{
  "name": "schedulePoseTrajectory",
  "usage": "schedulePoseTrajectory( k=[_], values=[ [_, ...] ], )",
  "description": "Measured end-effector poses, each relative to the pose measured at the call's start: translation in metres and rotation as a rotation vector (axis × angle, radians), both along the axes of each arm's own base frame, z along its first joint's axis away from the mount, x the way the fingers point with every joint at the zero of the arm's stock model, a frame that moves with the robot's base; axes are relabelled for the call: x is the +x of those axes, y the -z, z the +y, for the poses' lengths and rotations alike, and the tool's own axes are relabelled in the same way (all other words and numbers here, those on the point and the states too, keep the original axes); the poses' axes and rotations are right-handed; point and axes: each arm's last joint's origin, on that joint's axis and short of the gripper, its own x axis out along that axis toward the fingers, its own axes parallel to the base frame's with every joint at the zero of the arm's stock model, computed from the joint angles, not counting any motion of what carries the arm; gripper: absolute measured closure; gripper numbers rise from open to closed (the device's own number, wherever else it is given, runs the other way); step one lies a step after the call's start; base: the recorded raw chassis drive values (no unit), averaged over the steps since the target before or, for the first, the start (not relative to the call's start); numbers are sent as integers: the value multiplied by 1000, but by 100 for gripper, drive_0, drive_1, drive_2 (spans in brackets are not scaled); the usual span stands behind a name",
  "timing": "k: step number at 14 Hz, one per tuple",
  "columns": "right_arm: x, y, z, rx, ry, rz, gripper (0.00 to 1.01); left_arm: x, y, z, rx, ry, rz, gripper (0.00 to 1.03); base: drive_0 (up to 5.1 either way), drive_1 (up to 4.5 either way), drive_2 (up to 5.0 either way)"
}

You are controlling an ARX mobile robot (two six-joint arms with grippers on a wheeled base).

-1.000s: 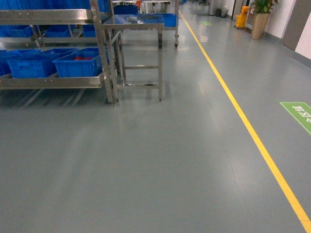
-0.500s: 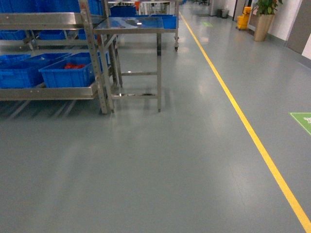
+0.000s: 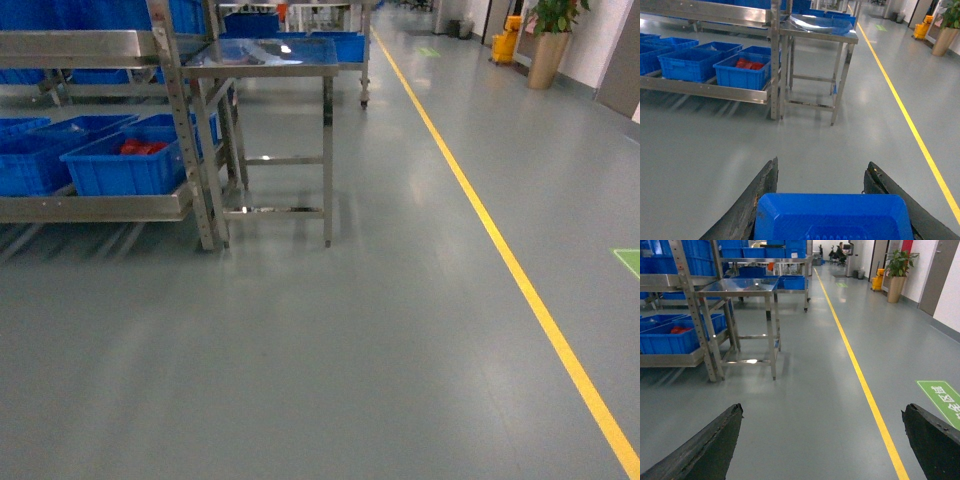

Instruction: Pick blue part to blue bin on bottom shelf

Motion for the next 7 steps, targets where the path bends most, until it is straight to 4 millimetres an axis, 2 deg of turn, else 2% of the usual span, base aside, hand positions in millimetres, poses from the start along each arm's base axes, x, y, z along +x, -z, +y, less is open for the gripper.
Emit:
schedulePoseTrajectory(
  k=[7],
  values=[
    [0, 0, 0, 0, 0, 5, 3, 0, 0, 0, 1, -1, 2, 60, 3, 420, -414]
  ],
)
